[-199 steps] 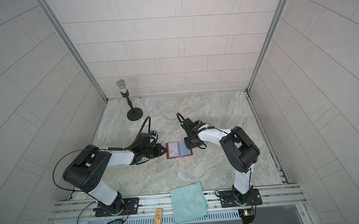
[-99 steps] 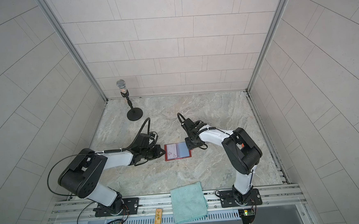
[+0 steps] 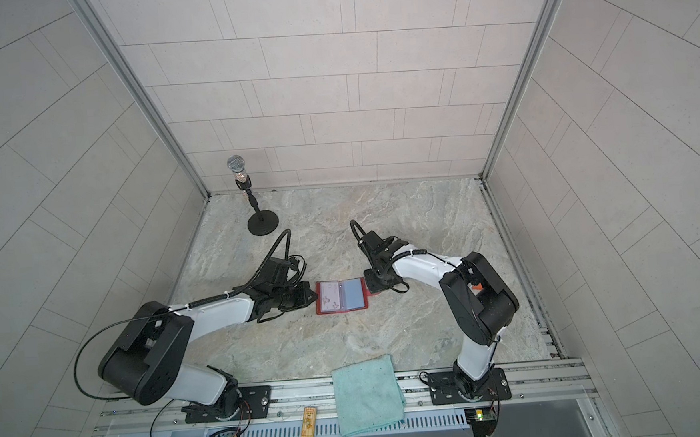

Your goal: Put the credit cards into the card holder

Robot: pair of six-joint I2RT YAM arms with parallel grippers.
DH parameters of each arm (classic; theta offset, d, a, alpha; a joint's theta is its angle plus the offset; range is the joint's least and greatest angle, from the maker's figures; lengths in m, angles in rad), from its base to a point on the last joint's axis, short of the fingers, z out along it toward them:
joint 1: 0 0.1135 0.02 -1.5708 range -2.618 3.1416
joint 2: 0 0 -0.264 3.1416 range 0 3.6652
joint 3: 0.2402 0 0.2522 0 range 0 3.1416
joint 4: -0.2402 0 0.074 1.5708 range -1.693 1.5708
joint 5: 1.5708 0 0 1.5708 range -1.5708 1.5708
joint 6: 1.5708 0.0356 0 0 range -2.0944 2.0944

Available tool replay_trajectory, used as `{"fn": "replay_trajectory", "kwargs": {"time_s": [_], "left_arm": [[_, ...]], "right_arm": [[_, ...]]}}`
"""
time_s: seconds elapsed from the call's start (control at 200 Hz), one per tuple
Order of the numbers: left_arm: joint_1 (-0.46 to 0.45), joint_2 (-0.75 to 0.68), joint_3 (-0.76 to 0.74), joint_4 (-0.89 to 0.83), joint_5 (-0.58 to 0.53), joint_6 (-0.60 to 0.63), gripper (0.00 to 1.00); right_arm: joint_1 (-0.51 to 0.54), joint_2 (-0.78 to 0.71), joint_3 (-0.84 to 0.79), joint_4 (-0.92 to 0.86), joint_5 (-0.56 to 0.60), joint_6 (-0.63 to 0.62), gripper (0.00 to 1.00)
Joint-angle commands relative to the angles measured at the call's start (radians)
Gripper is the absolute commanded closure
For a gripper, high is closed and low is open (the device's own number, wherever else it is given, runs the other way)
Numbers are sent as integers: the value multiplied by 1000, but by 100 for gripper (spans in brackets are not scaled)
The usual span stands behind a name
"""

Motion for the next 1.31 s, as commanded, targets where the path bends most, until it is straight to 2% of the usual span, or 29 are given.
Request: {"fn": "replay_trajectory", "kwargs": {"time_s": [0.0,0.205,0.36,0.711,1.301], "left_arm": [[-2,-35,37,-39,4,18,100],[-4,-32,60,-46,39,15,100],[-14,-45,79,-83,16,28,100],[-73,-76,165,-245,-105,95,100],[-224,2,326,-407,-304,162,100]], "right_arm": [[-3,-18,-29,22,-45,13,99],[-2,-16,-49,67,-86,36,100],[-2,-21,-53,67,-78,38,100],[-3,-63,-65,77,-91,48,100],[-11,-128,-125,187,-202,101,100]]}}
